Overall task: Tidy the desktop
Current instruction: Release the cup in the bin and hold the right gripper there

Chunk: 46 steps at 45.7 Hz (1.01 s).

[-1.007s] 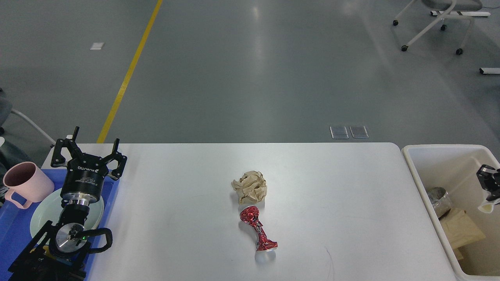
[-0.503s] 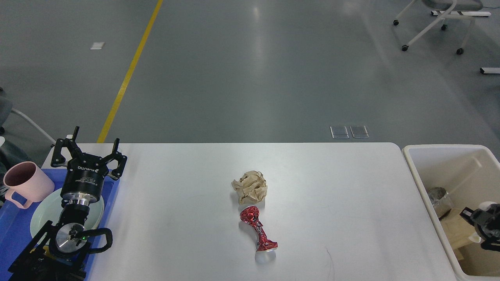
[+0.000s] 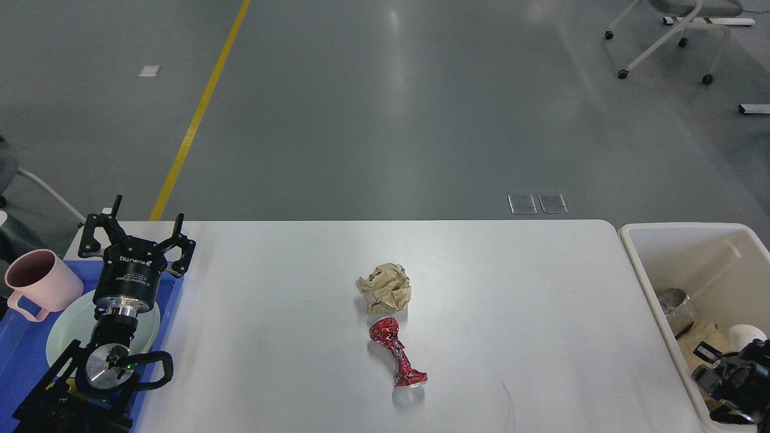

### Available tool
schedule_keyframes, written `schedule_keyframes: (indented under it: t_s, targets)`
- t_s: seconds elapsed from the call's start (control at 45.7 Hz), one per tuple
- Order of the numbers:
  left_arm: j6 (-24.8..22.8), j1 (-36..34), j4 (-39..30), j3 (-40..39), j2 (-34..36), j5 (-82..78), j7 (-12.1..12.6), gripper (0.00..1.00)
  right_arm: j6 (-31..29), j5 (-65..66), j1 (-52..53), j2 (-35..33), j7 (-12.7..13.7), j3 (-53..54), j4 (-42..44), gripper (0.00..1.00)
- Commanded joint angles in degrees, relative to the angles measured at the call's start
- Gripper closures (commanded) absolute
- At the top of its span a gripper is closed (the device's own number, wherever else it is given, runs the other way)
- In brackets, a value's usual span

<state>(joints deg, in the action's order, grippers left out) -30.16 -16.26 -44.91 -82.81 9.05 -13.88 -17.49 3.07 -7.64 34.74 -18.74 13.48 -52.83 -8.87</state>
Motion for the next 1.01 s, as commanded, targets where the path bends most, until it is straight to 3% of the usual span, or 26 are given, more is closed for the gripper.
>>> schedule_keyframes:
  t_s: [0.0,0.022,0.088,0.131,0.153,0.832,0.985]
  targets:
    - [0.0,0.0,0.0,0.0,0.0,0.0,0.0,0.04,0.4,0.0,0.0,0.4,0.1,-0.1,0.0,1.00]
    - [0.0,0.0,0.0,0.0,0.0,0.0,0.0,0.03,0.9,0.0,0.0,0.5,0.0,-0.1,0.0,0.96]
    - [0.0,0.0,0.0,-0.1,0.0,0.0,0.0,0.03,3.9,0.0,-0.2,1.0,0.1,-0.2,0.0,0.49]
    - [0.0,0.0,0.0,0.0,0.0,0.0,0.0,0.03,6.8,0.0,-0.4,1.2,0.0,-0.2,0.0,0.11]
    - [0.0,0.0,0.0,0.0,0.0,0.0,0.0,0.04,7.8,0.1,-0.5,1.3,0.1,-0.2,-0.1,0.00]
    - [0.0,0.0,0.0,0.0,0.0,0.0,0.0,0.04,8.6,1.0,-0.2,0.9,0.0,-0.2,-1.1,0.00]
    - [0.0,0.0,0.0,-0.1,0.0,0.0,0.0,0.03,5.1,1.1,3.0,0.5,0.1,-0.1,-2.6,0.00]
